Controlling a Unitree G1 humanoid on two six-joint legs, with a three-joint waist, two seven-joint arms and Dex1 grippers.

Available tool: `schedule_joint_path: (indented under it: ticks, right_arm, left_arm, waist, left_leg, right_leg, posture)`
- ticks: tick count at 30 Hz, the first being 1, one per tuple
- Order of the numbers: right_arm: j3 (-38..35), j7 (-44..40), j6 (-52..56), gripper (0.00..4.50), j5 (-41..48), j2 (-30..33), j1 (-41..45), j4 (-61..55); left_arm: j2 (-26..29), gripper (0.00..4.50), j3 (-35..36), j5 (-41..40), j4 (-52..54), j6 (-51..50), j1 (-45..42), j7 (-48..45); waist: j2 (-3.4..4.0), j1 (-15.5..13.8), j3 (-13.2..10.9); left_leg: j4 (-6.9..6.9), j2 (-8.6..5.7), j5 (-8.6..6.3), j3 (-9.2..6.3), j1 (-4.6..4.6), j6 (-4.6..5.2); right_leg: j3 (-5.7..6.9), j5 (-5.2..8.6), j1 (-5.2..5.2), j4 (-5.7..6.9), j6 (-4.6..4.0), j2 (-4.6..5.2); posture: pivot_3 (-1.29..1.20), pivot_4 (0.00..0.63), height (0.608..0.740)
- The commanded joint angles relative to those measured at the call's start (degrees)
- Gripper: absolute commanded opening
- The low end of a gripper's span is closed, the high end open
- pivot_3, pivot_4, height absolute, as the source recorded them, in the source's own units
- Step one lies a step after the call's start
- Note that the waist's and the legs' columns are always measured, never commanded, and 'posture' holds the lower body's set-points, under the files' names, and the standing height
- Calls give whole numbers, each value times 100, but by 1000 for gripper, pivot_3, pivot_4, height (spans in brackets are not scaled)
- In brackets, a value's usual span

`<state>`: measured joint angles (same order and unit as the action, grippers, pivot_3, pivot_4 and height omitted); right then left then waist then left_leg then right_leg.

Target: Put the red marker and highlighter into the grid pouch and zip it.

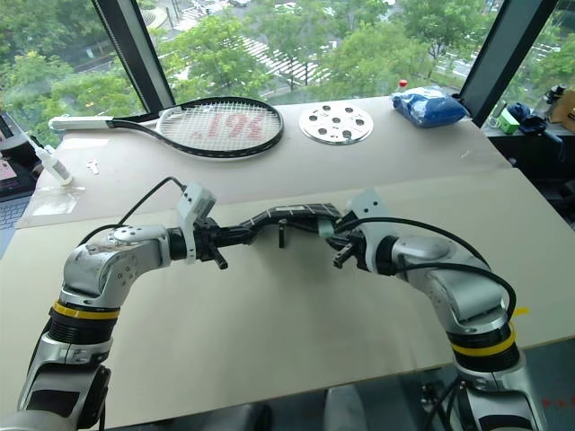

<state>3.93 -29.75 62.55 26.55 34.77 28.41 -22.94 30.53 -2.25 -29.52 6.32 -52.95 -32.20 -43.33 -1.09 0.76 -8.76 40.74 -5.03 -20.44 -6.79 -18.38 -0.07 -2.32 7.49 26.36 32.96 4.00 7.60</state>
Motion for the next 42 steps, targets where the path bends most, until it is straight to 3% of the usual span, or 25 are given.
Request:
schedule_joint_path:
  ticks: [1,9,13,26,42]
  right_arm:
    - [-37,3,-227,18,-17,-94,208,-159]
    - [-14,-638,-202,18,361,73,247,-567]
    - [151,-755,-505,18,6,431,153,-380]
    - [97,-642,-989,18,-559,534,393,468]
    - [572,-468,-900,18,-622,-358,820,541]
  left_arm:
    - [10,0,55,-46,206,79,-42,-13]
    - [-4,0,61,-33,175,100,-52,1]
    - [-12,0,74,-46,178,81,-77,14]
    - [-26,0,102,-46,189,77,-78,40]
    - [-34,0,124,-56,184,73,-87,85]
  waist:
    - [0,0,0]
    - [0,4,0]
    - [0,-6,0]
    - [0,1,0]
    - [0,12,0]
  left_leg:
    - [0,0,0,0,0,0]
    - [-1,0,0,-1,0,0]
    - [0,-1,-1,-1,0,1]
    - [-1,0,-2,3,-1,-1]
    - [-1,1,-2,2,0,-2]
  right_leg:
    - [0,0,0,0,0,0]
    - [1,0,2,-1,0,0]
    - [1,0,1,-1,0,0]
    - [1,0,3,-1,0,0]
    - [1,0,4,0,0,0]
  posture:
    - [0,150,740]
    - [0,150,740]
    - [0,150,740]
    - [0,150,740]
    - [0,150,740]
